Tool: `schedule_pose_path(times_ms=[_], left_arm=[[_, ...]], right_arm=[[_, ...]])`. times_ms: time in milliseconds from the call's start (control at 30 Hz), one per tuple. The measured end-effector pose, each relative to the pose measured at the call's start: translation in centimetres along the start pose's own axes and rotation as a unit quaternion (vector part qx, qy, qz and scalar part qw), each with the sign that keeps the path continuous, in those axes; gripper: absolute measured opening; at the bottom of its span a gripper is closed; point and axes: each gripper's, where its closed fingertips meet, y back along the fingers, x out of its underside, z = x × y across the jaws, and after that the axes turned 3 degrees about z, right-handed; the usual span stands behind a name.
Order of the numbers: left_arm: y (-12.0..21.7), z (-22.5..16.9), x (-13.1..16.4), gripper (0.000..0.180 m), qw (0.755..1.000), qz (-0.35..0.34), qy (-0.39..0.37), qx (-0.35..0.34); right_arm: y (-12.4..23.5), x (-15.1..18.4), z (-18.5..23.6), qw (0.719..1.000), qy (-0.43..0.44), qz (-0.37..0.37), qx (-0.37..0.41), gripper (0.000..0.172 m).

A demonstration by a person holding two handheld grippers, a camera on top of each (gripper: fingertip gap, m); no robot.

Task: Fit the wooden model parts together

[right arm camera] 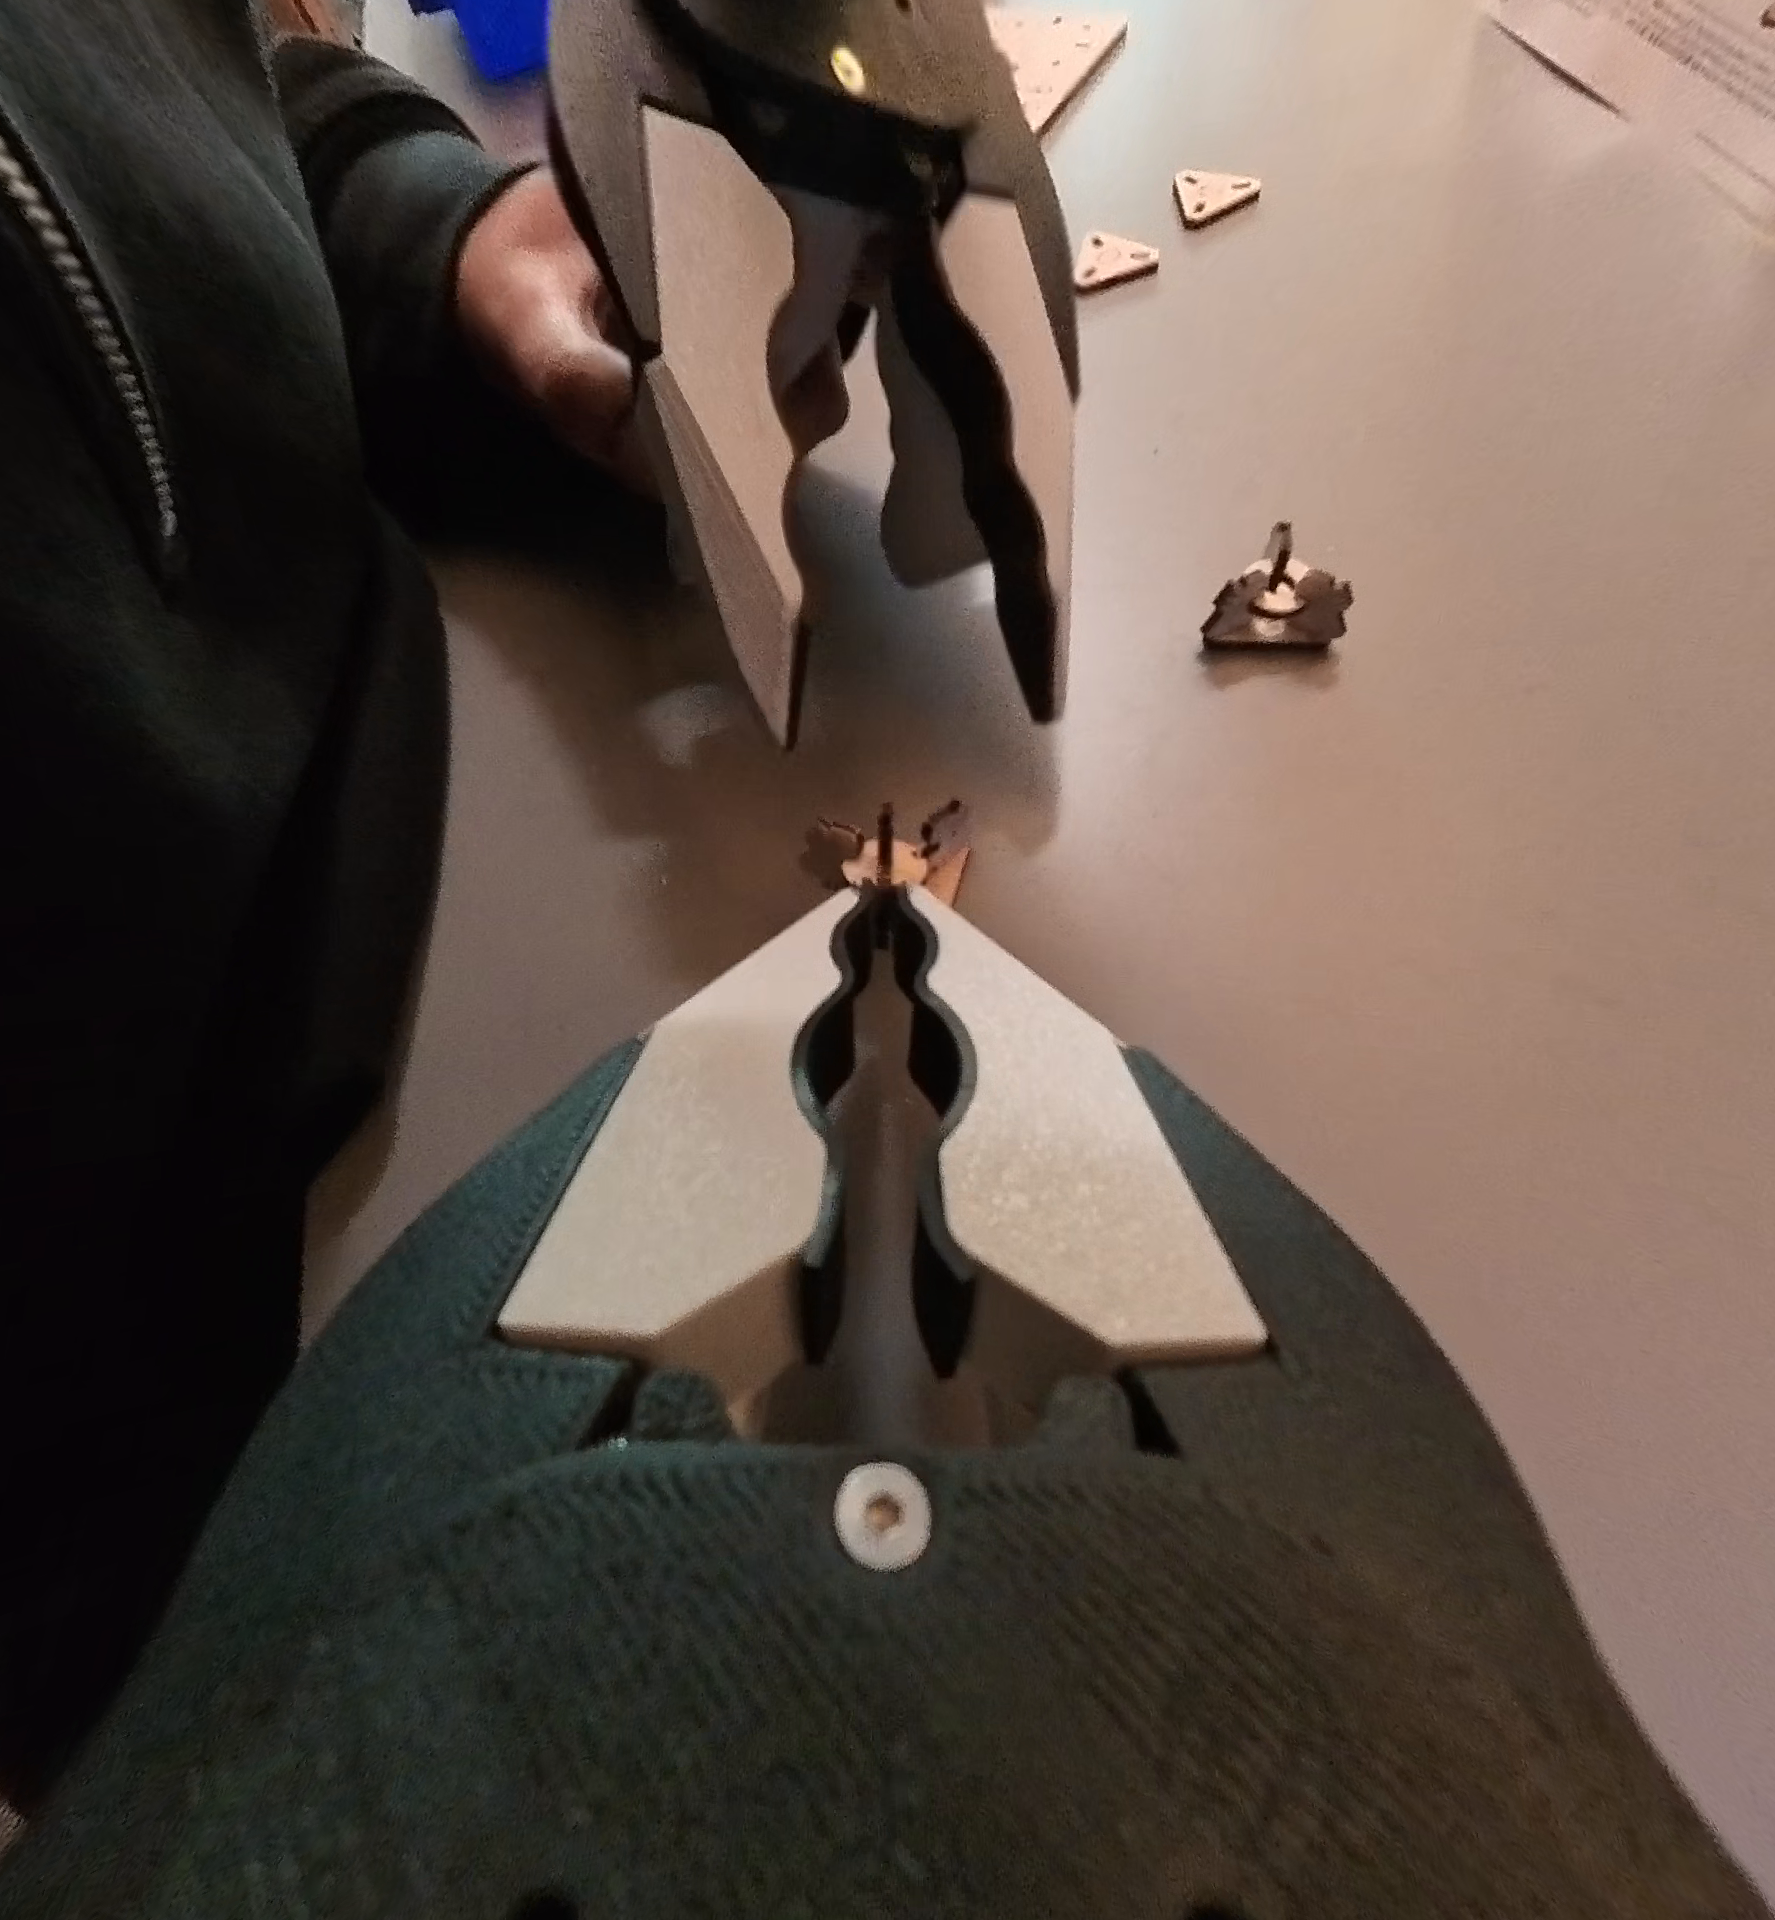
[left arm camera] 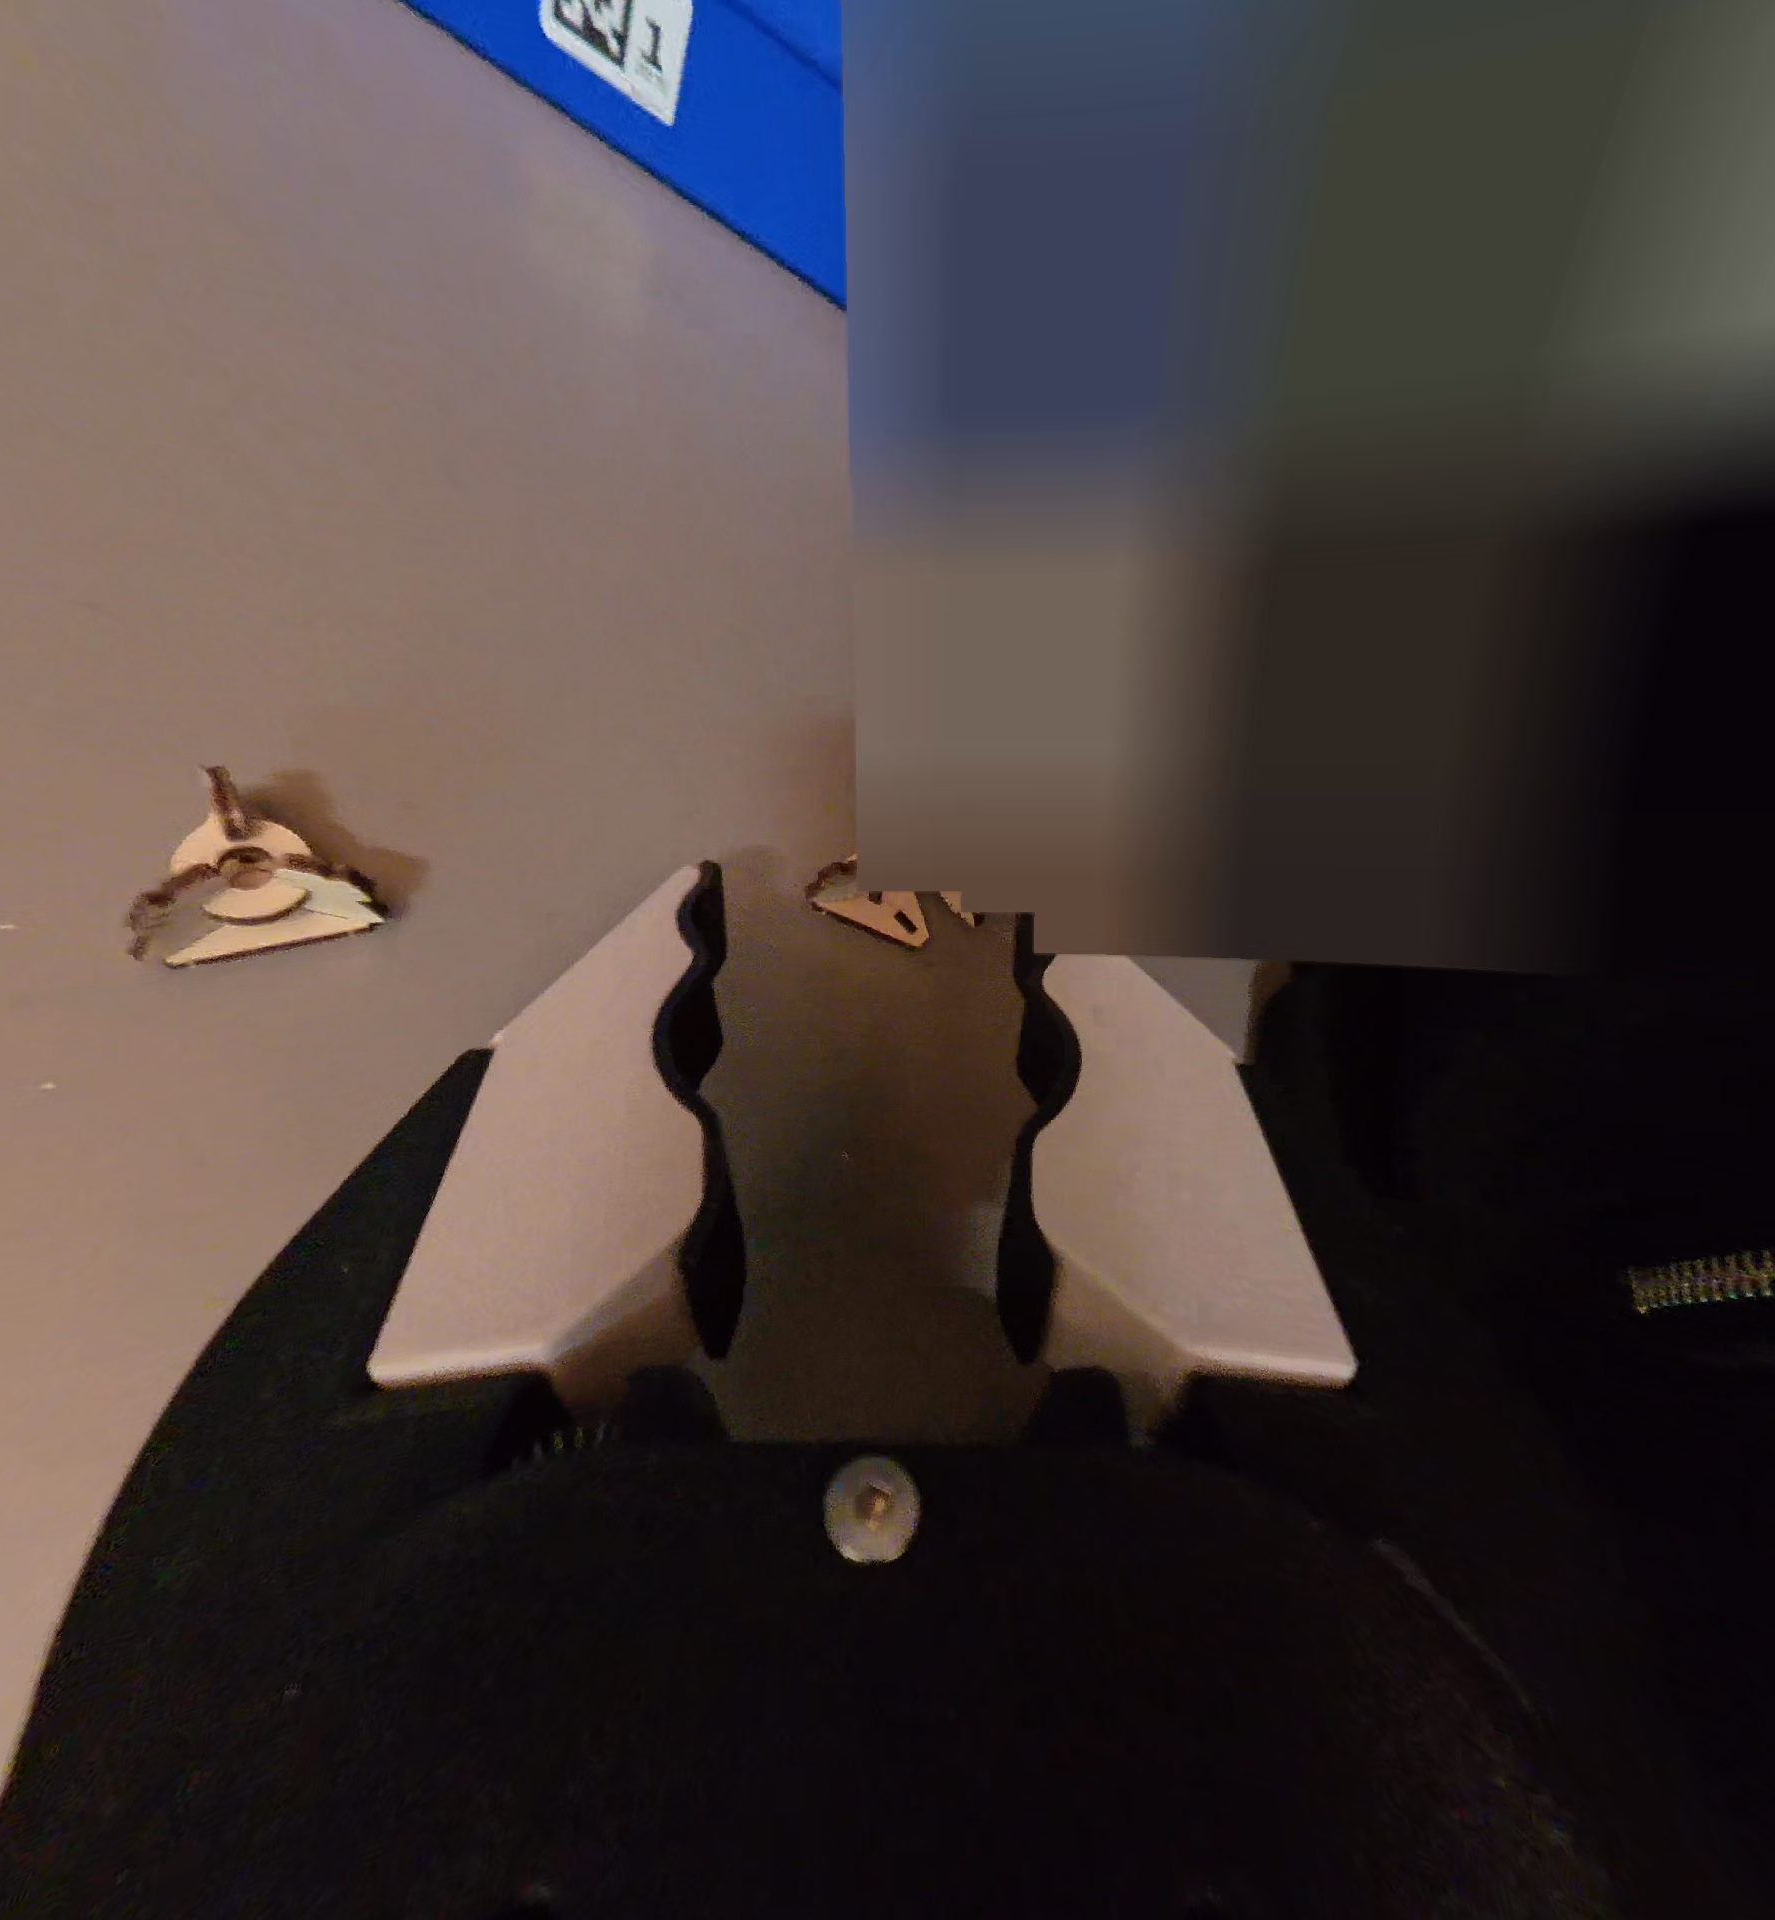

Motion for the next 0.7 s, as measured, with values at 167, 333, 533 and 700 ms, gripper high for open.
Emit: schedule_pose_path(times_ms=[167,333,533,700], left_arm=[[-1.0,-0.4,0.7,0.057,0.999,0.039,0.006,0.024],[-1.7,-0.7,1.1,0.056,0.998,0.064,-0.010,0.025],[-1.8,-0.8,0.9,0.055,0.997,0.062,-0.001,0.042],[-2.2,-1.0,1.0,0.055,0.996,0.072,-0.017,0.042]], right_arm=[[-0.3,-0.4,0.2,1.000,0.010,-0.003,-0.013,0.001],[-1.1,0.2,0.1,0.999,0.029,0.027,-0.021,0.001],[-0.6,-0.2,0.0,0.999,0.029,0.011,-0.034,0.001],[-0.1,-0.2,-0.3,0.999,0.026,0.004,-0.031,0.001]])
